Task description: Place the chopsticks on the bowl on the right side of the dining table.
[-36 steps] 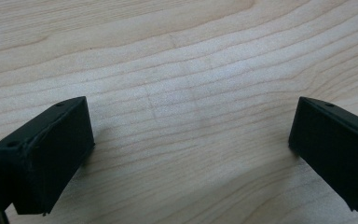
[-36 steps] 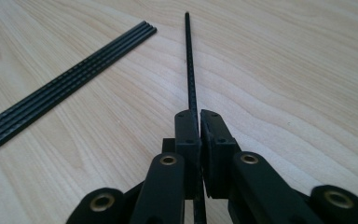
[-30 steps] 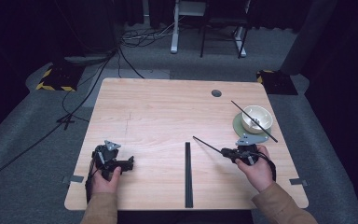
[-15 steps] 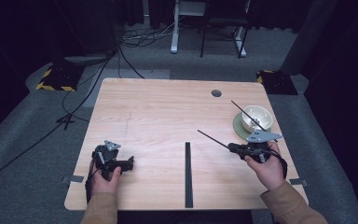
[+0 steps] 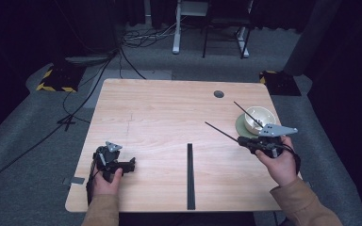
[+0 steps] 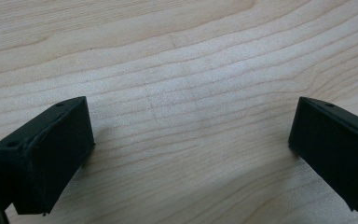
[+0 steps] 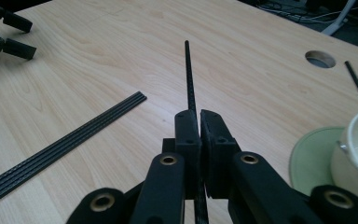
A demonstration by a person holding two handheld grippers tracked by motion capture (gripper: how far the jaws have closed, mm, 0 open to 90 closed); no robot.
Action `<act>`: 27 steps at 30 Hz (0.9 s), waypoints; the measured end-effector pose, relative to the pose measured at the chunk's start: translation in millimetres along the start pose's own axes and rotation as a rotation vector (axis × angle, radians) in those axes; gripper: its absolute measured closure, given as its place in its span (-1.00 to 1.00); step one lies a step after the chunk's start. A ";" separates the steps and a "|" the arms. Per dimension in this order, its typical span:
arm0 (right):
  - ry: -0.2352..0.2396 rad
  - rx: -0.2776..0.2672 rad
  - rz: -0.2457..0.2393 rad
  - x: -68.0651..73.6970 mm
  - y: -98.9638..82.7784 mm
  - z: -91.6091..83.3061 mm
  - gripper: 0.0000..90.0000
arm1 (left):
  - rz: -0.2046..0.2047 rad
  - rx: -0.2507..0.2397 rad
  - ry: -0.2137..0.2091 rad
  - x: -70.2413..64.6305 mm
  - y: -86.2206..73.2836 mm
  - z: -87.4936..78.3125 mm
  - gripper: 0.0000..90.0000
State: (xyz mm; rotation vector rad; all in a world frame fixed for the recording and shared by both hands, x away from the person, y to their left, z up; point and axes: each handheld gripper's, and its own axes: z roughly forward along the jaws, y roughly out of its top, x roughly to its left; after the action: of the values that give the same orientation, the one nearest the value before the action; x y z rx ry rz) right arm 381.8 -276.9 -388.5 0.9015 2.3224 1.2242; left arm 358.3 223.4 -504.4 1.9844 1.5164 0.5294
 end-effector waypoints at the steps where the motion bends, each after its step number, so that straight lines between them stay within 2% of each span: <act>1: -0.004 -0.001 -0.007 -1.6 1.5 -1.9 0.93 | 0.000 0.000 0.000 0.0 0.0 0.0 -1.00; 17: -0.073 -0.042 0.006 -33.0 20.9 -25.9 0.93 | 0.001 -0.001 0.000 0.0 -0.1 0.1 -1.00; 24: -0.108 -0.064 0.020 -51.1 25.5 -33.0 0.93 | 0.000 -0.001 0.000 0.0 -0.1 0.0 -1.00; 27: -0.136 -0.068 0.029 -63.3 25.9 -34.0 0.93 | 0.000 -0.001 0.000 0.0 -0.1 0.1 -1.00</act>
State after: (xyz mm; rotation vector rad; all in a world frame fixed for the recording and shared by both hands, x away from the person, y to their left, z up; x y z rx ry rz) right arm 417.9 -329.6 -346.6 0.9669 2.1562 1.2068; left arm 358.2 223.3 -504.6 1.9835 1.5158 0.5301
